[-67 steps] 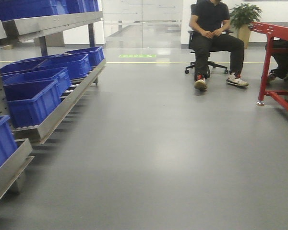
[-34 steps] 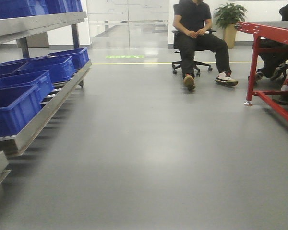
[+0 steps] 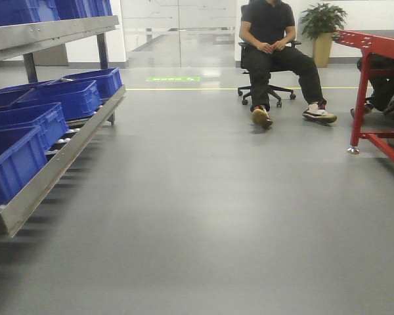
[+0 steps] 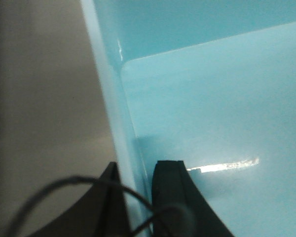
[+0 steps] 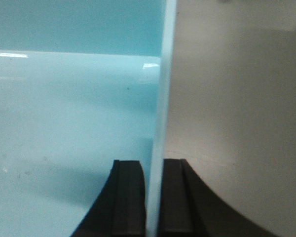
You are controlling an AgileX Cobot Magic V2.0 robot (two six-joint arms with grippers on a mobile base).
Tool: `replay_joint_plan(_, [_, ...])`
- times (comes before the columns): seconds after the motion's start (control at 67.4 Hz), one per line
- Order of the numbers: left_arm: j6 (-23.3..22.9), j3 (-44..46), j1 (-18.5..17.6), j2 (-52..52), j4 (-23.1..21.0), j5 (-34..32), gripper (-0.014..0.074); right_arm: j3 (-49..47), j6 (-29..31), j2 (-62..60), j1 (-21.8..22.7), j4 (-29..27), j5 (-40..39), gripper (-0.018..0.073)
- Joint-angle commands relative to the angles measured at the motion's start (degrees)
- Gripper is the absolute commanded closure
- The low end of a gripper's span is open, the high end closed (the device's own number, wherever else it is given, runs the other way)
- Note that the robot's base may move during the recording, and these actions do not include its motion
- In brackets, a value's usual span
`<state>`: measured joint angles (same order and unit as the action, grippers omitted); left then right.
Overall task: Move two blue bins to right shelf middle
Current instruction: 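Drive across the floor carrying the cyan bin in both grippers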
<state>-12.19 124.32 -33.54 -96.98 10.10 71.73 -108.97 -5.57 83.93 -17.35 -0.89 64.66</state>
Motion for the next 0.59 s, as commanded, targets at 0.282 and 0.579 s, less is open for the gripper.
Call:
replay_joint_plan(0.282, [0.9, 0.8, -0.4, 1.1, -1.6, -1.8, 0.0707, -0.5, 0.5, -0.5, 0.2, 0.6, -3.5, 0.0711])
replay_joint_plan(0.579, [0.9, 0.8, -0.4, 1.1, -1.6, -1.8, 0.0707, -0.5, 0.5, -0.5, 0.2, 0.6, -3.5, 0.0711])
